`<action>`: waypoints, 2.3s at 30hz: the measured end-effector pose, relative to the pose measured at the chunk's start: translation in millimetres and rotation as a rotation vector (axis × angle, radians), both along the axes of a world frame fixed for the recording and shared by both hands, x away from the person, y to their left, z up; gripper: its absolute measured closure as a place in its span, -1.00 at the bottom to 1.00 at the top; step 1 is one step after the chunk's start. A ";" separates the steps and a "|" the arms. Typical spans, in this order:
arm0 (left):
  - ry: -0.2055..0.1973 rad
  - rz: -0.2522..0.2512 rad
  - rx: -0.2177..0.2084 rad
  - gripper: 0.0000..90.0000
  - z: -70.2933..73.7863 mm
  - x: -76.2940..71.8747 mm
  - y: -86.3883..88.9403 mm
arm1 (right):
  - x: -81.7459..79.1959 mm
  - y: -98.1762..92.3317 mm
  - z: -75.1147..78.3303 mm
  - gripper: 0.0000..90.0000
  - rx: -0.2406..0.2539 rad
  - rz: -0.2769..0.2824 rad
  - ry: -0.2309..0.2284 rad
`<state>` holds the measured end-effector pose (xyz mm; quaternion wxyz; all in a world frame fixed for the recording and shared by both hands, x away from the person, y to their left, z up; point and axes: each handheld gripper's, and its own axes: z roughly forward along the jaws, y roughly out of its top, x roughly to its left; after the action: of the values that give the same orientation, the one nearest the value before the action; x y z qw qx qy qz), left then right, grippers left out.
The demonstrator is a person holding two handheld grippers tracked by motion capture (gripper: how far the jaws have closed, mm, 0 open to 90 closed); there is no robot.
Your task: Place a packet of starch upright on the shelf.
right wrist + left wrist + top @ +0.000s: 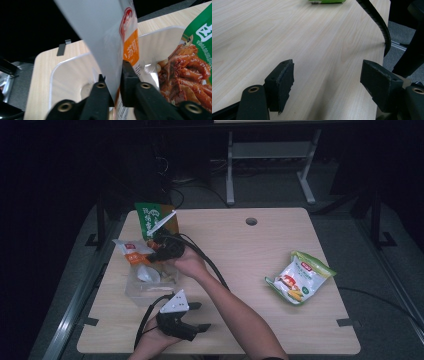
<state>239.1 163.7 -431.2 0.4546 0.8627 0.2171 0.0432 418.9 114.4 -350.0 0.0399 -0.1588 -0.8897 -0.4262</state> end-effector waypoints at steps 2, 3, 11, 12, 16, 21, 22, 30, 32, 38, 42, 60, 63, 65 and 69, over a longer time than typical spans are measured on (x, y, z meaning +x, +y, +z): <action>-0.004 -0.004 0.008 -0.41 0.1 0.6 0.2 | 0.0 -3.2 2.2 0.81 -0.008 -0.004 0.011; -0.008 -0.003 0.012 -0.41 0.1 0.8 0.1 | 0.5 -5.2 2.3 0.80 -0.007 -0.006 0.000; 0.001 -0.002 0.014 -0.41 -1.4 0.6 -1.9 | -0.9 -14.6 0.4 0.99 -0.032 -0.005 -0.009; 0.002 -0.001 0.014 -0.41 -1.4 0.6 -1.9 | -0.8 -15.4 -0.2 0.99 -0.032 0.000 -0.011; 0.003 0.005 0.010 -0.41 -2.0 0.5 -1.9 | -1.7 -18.5 -2.9 0.99 -0.034 0.002 -0.004; 0.005 0.006 0.009 -0.41 -1.9 0.4 -1.9 | -1.2 -24.8 -9.0 1.00 -0.039 0.005 -0.003; 0.006 0.006 0.010 -0.41 -2.0 0.4 -2.1 | -1.4 -26.2 -10.4 1.00 -0.040 0.004 0.005; 0.010 0.003 0.011 -0.41 -3.1 -0.1 -4.0 | 1.3 -29.4 -13.4 0.99 -0.061 -0.008 0.000; 0.010 0.002 0.010 -0.41 -3.3 0.1 -3.9 | 1.4 -29.8 -13.9 1.00 -0.066 -0.005 0.000; 0.010 0.002 0.012 -0.41 -3.5 0.4 -3.9 | 2.0 -30.3 -14.6 0.98 -0.087 -0.012 -0.001; 0.010 0.009 0.007 -0.41 -2.9 0.9 -2.5 | 3.6 -34.3 -13.3 0.83 -0.066 -0.027 0.016; 0.012 0.025 0.010 -0.41 -3.6 4.7 -0.6 | -1.7 -86.3 6.7 0.30 -0.045 -0.085 0.023; 0.015 0.023 0.010 -0.41 -4.4 4.9 -1.4 | -2.3 -96.2 7.6 0.25 -0.045 -0.090 0.012; 0.016 0.023 0.014 -0.41 -4.9 4.9 -1.7 | -3.3 -102.7 8.7 0.21 -0.047 -0.099 0.016; 0.015 0.024 0.014 -0.41 -5.0 5.5 -1.8 | -4.4 -116.2 10.4 0.15 -0.037 -0.119 0.020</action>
<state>244.6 161.9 -436.2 0.4466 0.8635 0.2303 0.0438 414.4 -1.8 -339.6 0.0205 -0.2166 -0.8859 -0.4096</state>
